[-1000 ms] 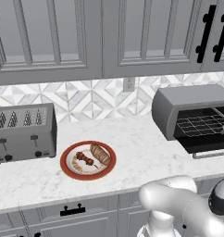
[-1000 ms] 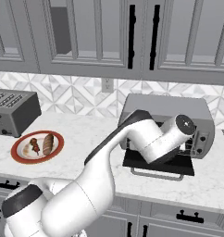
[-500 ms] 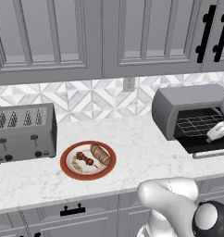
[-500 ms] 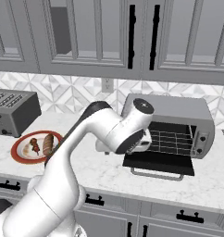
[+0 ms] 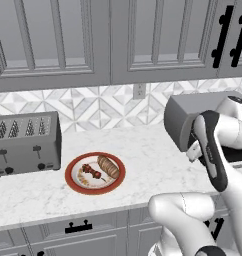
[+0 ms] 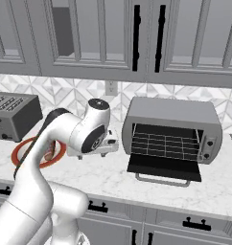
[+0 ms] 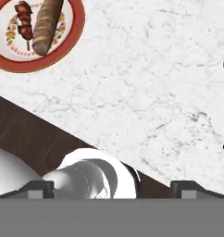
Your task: Pick up the kebab skewer and baguette bread, and place them inside the toaster oven. Close the toaster oven door and start by setting the timer.
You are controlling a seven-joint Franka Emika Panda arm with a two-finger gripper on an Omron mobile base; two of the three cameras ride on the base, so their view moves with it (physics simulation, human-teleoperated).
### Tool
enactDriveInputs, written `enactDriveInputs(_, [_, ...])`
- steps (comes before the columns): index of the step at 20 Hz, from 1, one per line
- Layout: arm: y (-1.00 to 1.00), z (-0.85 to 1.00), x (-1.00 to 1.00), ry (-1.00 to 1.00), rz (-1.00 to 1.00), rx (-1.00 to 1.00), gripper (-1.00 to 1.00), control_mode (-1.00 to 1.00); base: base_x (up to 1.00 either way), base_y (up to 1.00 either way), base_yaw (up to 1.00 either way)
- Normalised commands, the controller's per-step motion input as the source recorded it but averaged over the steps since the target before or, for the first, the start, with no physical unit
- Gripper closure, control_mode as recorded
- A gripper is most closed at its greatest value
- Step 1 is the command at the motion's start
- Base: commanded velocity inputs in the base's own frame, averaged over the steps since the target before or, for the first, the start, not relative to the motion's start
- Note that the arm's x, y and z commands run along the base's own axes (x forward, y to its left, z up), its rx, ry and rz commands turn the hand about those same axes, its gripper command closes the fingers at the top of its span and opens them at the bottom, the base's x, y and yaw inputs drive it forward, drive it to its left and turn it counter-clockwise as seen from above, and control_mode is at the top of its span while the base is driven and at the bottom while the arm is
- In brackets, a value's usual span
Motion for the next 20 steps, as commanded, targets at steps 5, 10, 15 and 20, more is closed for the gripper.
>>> enactDriveInputs(5, [1.00, -0.34, 0.38, 0.09, 0.04, -0.02, -1.00, -1.00, 0.00, 0.00, 0.00])
enactDriveInputs(10, [1.00, -0.18, 0.69, 0.27, 0.02, -0.01, -1.00, -1.00, 0.00, 0.00, 0.00])
enactDriveInputs(15, [1.00, -0.14, 0.52, 0.23, 0.00, -0.02, -1.00, -1.00, 0.00, 0.00, 0.00])
enactDriveInputs(20, [0.76, -0.21, 0.05, 0.06, -0.05, -0.03, -1.00, -1.00, 0.00, 0.00, 0.00])
